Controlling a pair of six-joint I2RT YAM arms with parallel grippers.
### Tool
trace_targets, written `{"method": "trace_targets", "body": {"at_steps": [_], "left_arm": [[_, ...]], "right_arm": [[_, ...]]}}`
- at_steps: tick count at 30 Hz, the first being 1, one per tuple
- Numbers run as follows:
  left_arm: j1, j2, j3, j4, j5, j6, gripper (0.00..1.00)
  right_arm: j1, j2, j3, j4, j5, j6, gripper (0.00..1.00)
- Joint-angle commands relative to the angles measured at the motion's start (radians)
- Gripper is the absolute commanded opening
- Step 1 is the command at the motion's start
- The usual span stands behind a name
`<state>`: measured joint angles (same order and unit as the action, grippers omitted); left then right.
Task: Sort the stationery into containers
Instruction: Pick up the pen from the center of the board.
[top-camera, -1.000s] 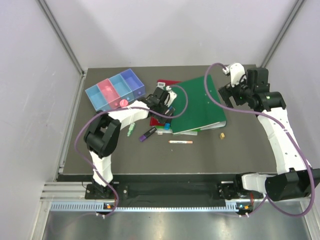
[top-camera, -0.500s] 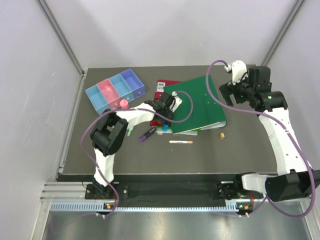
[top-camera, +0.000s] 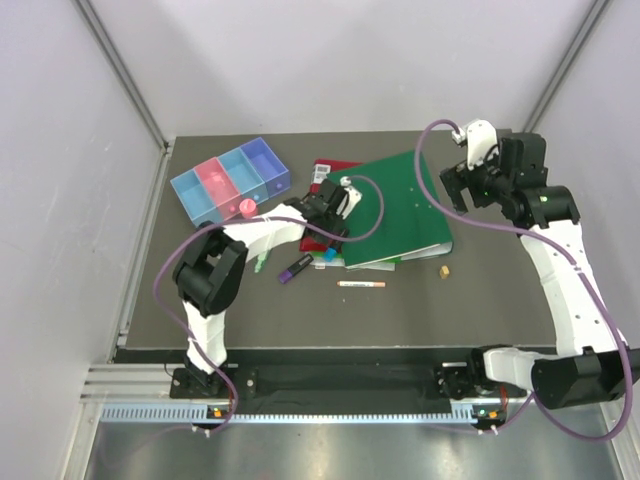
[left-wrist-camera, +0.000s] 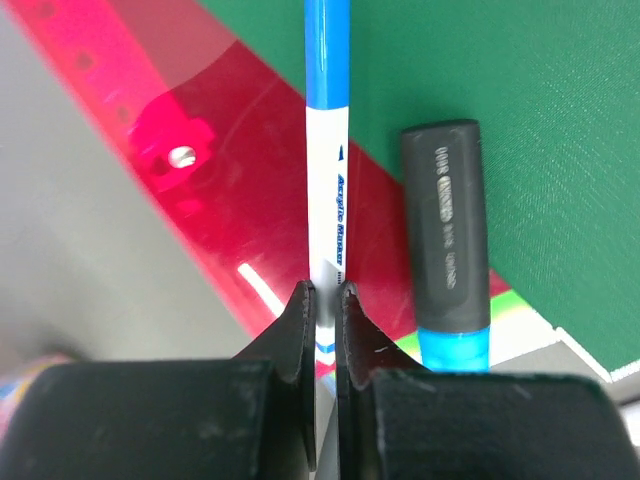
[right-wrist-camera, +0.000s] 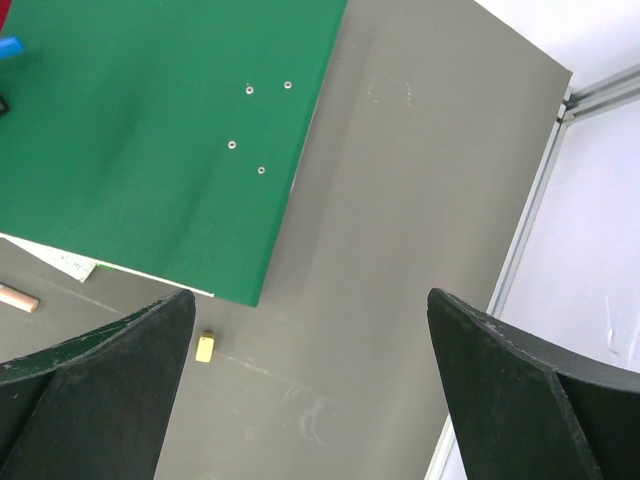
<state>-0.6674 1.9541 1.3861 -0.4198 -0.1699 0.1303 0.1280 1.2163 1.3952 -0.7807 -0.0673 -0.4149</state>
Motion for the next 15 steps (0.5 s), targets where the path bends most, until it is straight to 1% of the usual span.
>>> {"method": "trace_targets", "body": {"at_steps": [1, 7, 10, 15], "left_arm": [[0.006, -0.130, 0.050, -0.005, -0.057, -0.024, 0.00], [0.029, -0.216, 0.057, 0.000, -0.140, -0.028, 0.00], [0.061, -0.245, 0.053, 0.007, -0.183, -0.020, 0.00], [0.186, -0.280, 0.050, 0.033, -0.209, 0.003, 0.00]], "right_arm": [[-0.002, -0.043, 0.027, 0.034, -0.014, 0.016, 1.00], [-0.004, -0.049, 0.030, 0.028, -0.012, 0.016, 0.99], [-0.004, -0.049, 0.034, 0.024, -0.012, 0.014, 1.00], [-0.002, -0.052, 0.037, 0.014, -0.011, 0.014, 0.99]]}}
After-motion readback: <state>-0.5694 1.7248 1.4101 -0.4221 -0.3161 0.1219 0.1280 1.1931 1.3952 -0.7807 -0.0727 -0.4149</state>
